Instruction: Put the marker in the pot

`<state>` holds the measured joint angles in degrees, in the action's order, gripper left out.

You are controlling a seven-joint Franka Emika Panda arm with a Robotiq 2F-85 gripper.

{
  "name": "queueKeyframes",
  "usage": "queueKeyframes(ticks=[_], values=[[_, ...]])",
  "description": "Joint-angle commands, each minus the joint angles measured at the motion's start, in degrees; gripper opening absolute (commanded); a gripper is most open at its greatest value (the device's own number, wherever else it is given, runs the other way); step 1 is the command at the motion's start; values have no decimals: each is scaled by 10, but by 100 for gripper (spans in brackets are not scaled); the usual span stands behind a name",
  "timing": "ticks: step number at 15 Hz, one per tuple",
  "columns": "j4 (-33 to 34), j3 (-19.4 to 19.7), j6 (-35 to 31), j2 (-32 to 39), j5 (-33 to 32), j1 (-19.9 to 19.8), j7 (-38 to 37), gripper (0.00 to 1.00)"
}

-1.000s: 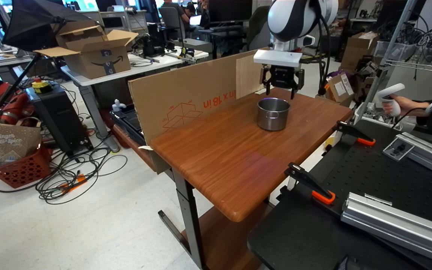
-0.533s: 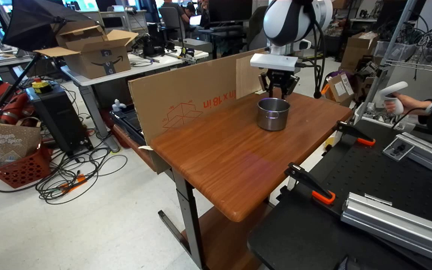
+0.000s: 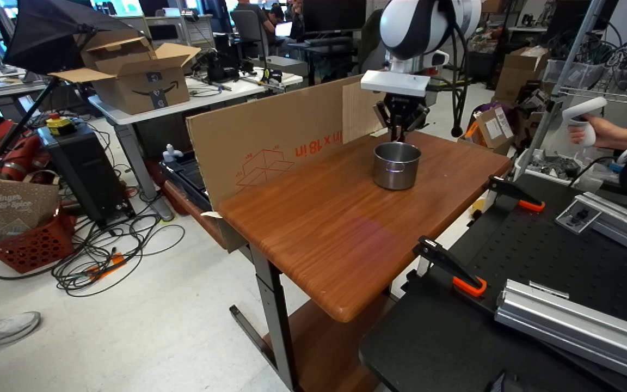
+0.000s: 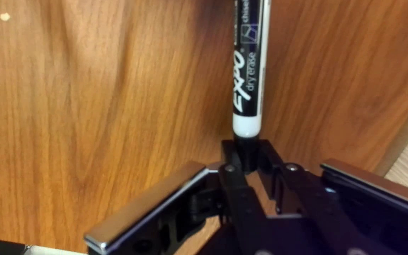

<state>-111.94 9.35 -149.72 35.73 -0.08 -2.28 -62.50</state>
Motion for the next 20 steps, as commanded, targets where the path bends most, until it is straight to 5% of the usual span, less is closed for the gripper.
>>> queueKeyframes(ticks=[1, 7, 13, 17, 20], values=[[-9, 25, 3, -24, -2, 26, 5, 5], [-32, 88, 0, -84, -84, 89, -30, 5], [-75, 153, -5, -148, -283, 163, -124, 5], [-95, 151, 9, -185, -450, 184, -224, 5], [-110, 111, 23, -208, -549, 165, -285, 5]])
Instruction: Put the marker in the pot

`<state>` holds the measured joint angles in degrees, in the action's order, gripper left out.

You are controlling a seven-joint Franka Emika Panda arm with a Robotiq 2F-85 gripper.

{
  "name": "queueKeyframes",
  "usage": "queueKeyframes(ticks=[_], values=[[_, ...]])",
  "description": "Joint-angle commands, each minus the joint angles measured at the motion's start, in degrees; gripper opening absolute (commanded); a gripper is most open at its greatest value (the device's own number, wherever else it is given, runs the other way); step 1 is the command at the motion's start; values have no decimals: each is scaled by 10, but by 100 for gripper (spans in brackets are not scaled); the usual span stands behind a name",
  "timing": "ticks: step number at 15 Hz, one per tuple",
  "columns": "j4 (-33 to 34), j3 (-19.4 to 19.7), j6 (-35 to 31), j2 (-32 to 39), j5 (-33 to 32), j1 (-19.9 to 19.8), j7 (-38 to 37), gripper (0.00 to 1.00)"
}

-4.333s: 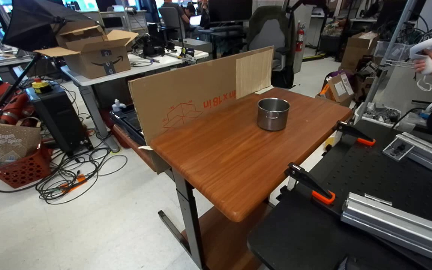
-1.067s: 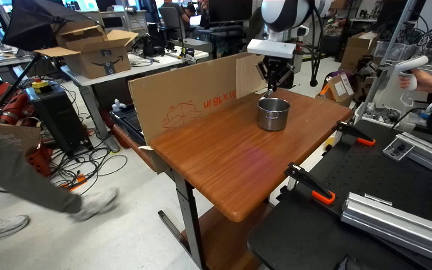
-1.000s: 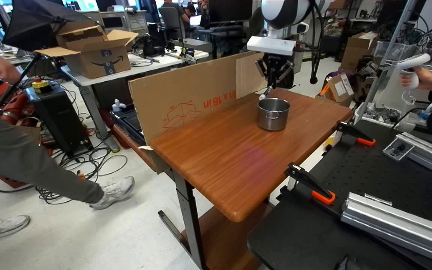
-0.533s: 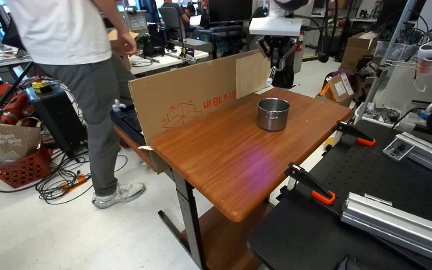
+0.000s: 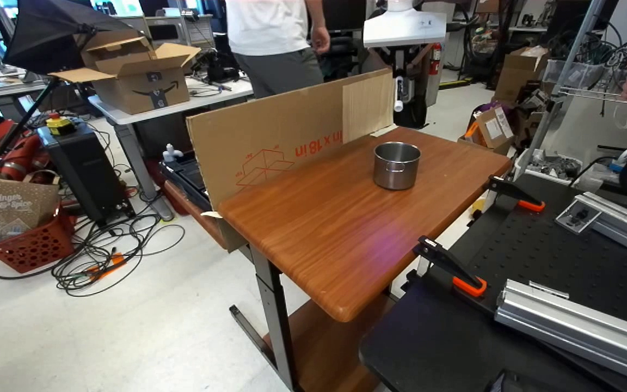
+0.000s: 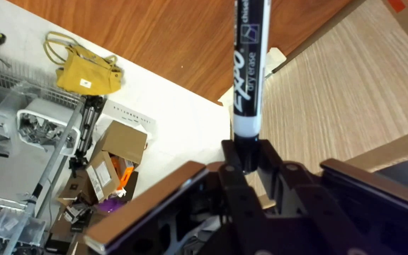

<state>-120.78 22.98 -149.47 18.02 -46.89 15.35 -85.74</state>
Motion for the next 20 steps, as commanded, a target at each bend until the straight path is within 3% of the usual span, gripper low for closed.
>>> queueKeyframes(ticks=[1, 6, 10, 20], values=[[-28, -41, 21, -36, -103, -18, -67, 5], [-61, -114, 42, -51, -174, -38, -115, 5], [-79, -155, 42, -45, -185, -54, -125, 5], [-118, -186, 37, -37, -190, -79, -120, 5]])
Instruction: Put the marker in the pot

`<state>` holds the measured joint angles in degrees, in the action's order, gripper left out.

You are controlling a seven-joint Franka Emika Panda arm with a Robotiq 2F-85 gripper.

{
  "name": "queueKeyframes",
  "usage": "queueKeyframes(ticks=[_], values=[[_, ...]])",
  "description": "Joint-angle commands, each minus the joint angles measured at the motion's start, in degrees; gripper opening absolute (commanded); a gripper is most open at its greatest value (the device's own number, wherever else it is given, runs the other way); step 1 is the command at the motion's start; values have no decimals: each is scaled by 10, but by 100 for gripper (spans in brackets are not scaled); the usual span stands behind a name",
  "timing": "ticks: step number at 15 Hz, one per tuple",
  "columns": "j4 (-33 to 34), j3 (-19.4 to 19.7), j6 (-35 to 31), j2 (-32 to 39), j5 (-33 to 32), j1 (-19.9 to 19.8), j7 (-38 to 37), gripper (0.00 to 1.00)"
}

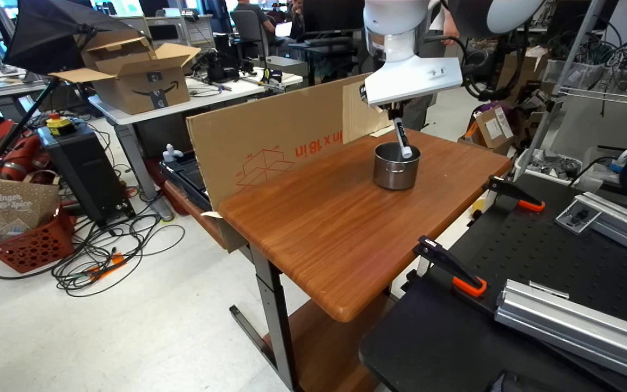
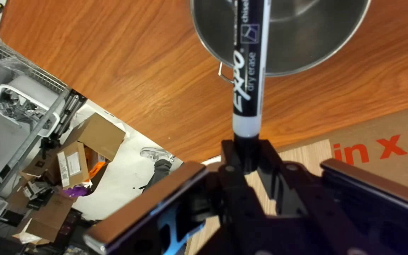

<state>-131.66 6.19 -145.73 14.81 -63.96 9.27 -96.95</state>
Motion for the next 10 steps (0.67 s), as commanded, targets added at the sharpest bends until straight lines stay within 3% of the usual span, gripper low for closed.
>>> queueKeyframes(ticks=[1, 10], values=[[-12, -19, -1, -3, -20, -19, -9, 5], [-8, -18, 1, 6, -46, -22, -29, 5]])
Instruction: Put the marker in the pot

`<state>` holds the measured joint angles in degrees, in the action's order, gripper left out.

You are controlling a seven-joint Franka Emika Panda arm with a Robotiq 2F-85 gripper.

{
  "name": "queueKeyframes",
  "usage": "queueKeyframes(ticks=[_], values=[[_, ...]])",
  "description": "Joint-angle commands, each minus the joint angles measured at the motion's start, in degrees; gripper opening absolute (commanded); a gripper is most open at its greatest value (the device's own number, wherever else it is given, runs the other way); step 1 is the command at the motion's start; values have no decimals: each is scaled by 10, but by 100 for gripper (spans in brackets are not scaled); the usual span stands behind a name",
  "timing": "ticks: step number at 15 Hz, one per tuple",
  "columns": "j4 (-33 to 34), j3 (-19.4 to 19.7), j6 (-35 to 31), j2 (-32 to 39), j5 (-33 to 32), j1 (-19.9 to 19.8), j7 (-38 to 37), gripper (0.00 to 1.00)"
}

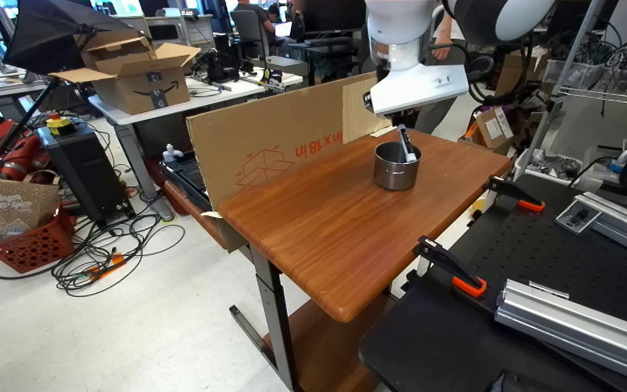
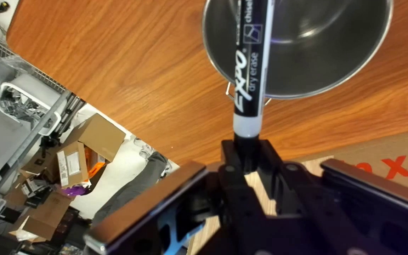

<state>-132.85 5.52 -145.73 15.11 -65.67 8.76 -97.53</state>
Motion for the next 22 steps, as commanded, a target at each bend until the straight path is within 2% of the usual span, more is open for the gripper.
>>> queueKeyframes(ticks=[1, 10, 18, 19, 20, 22], values=[[5, -11, 2, 2, -34, -20, -27, 5], [17, -19, 4, 18, -92, -26, -98, 5], [38, -25, -3, 55, -102, -30, -133, 5], [40, -26, -1, 58, -99, -30, -133, 28], [40, -26, 0, 61, -98, -30, -131, 45], [42, -27, -4, 64, -93, -32, -129, 58]])
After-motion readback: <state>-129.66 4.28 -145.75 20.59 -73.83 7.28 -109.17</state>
